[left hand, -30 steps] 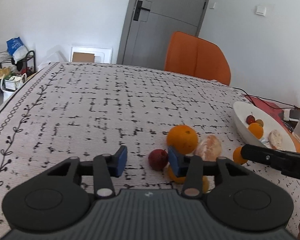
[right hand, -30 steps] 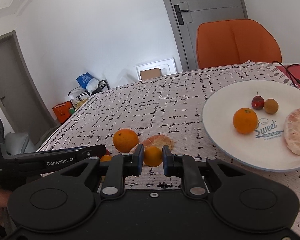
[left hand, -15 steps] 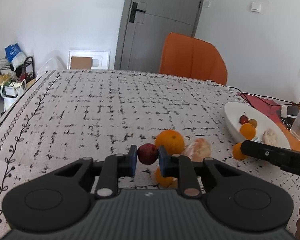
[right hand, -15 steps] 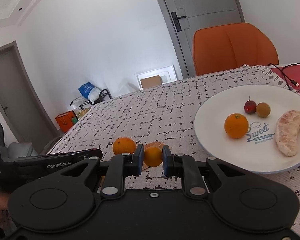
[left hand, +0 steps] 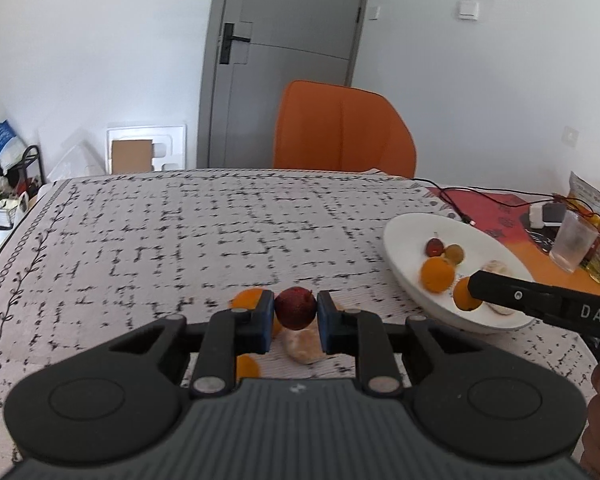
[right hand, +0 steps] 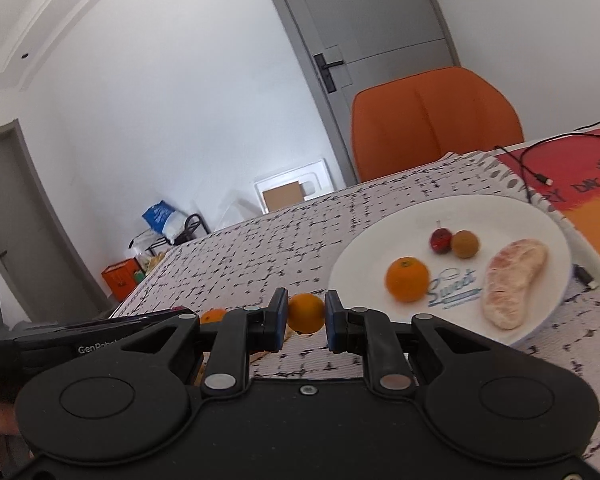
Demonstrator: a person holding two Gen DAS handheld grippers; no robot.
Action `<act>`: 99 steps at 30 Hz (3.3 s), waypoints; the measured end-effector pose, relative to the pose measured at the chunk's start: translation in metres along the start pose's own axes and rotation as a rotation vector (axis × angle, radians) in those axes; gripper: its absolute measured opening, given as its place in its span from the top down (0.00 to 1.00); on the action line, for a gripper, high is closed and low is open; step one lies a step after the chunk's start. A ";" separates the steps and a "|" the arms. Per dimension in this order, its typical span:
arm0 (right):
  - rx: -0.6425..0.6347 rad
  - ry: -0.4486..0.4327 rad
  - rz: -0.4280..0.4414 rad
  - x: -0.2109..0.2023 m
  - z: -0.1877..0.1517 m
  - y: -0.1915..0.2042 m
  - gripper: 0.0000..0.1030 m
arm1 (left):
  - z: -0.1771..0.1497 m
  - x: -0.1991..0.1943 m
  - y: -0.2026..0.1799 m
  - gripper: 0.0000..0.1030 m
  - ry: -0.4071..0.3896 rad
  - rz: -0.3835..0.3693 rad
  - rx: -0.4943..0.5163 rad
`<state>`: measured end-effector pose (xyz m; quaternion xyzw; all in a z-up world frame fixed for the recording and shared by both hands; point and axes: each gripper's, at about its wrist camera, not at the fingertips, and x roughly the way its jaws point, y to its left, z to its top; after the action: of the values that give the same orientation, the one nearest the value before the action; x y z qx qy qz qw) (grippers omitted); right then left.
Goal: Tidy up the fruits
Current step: 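Carry the tangerine with the right gripper while the left gripper carries the plum to the bowl, then open the right gripper over the bowl while the left gripper releases the plum there, then move both open grippers back to the remaining fruit on the cloth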
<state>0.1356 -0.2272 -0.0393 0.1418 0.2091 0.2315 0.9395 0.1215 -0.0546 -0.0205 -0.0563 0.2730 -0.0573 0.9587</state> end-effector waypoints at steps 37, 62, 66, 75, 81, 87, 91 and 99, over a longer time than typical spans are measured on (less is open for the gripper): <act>0.158 -0.080 -0.086 -0.041 -0.007 -0.093 0.67 | 0.010 0.045 -0.118 0.80 0.030 -0.113 0.190; 0.164 -0.081 -0.104 -0.043 -0.006 -0.095 0.54 | 0.009 0.036 -0.116 0.38 -0.007 -0.035 0.222; 0.149 -0.080 -0.103 -0.041 -0.005 -0.089 0.49 | 0.011 0.030 -0.103 0.28 -0.020 -0.009 0.195; 0.113 -0.069 -0.104 -0.032 -0.005 -0.071 0.32 | 0.015 0.016 -0.078 0.14 -0.044 0.037 0.165; 0.093 -0.067 -0.098 -0.028 -0.002 -0.059 0.21 | 0.016 0.010 -0.057 0.14 -0.054 0.063 0.128; 0.077 -0.057 -0.092 -0.020 -0.002 -0.048 0.18 | 0.015 0.002 -0.036 0.14 -0.054 0.080 0.094; 0.059 -0.047 -0.084 -0.016 -0.003 -0.038 0.17 | 0.013 -0.002 -0.022 0.14 -0.051 0.094 0.070; 0.021 -0.039 -0.066 -0.007 -0.005 -0.017 0.05 | 0.000 -0.010 0.002 0.14 -0.046 0.106 0.014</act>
<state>0.1345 -0.2442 -0.0480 0.1493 0.1979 0.1955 0.9488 0.1133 -0.0509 -0.0157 -0.0365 0.2530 -0.0068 0.9667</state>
